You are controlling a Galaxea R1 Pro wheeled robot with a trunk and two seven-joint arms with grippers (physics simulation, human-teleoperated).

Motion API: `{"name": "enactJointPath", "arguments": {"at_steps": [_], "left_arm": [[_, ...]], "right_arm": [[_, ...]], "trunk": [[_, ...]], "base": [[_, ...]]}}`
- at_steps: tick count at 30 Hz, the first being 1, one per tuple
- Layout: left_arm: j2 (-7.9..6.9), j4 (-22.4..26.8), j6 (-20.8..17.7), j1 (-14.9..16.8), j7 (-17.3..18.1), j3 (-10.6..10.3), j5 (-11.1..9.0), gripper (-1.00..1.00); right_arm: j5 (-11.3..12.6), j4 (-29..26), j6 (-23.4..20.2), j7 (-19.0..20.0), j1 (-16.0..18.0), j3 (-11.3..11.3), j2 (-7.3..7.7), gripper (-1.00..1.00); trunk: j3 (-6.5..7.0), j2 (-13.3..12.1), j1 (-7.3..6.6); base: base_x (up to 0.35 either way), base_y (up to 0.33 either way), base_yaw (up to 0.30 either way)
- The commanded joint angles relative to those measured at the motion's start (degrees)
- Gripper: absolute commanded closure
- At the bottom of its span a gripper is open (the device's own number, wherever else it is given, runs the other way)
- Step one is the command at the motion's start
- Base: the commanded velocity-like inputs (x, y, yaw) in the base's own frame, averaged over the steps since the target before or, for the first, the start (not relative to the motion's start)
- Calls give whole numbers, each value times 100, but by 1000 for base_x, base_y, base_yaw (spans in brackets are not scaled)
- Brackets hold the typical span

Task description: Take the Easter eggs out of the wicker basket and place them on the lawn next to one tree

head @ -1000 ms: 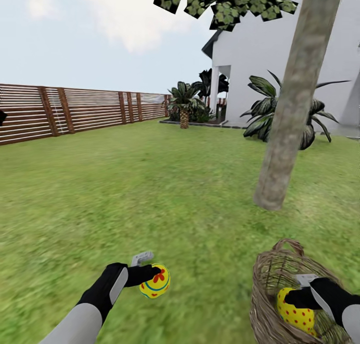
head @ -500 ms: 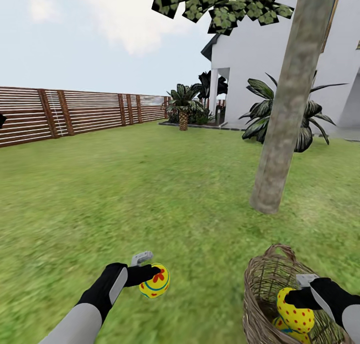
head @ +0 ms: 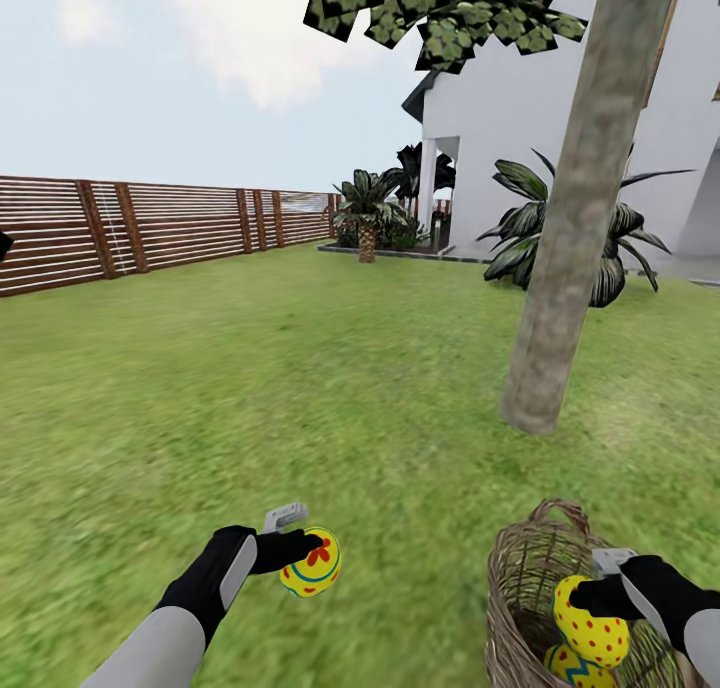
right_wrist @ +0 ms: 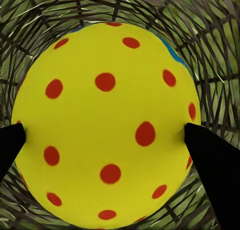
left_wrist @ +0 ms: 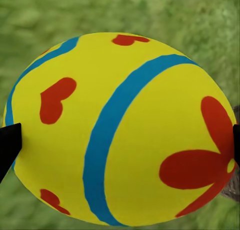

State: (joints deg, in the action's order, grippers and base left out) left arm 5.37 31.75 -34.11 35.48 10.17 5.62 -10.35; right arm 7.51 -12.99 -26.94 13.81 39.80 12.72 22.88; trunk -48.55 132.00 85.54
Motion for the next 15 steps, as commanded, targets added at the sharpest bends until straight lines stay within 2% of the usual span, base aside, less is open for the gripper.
{"name": "enactJointPath", "arguments": {"at_steps": [1,15], "left_arm": [[8,7,-43,2,19,44,-2,100],[8,7,-43,2,20,44,-2,100]], "right_arm": [[58,-10,-31,-1,2,52,6,100],[58,-1,-31,-1,2,56,6,100]], "trunk": [[12,-39,-24],[263,-600,-331]], "base": [[0,0,0],[0,0,0]]}}
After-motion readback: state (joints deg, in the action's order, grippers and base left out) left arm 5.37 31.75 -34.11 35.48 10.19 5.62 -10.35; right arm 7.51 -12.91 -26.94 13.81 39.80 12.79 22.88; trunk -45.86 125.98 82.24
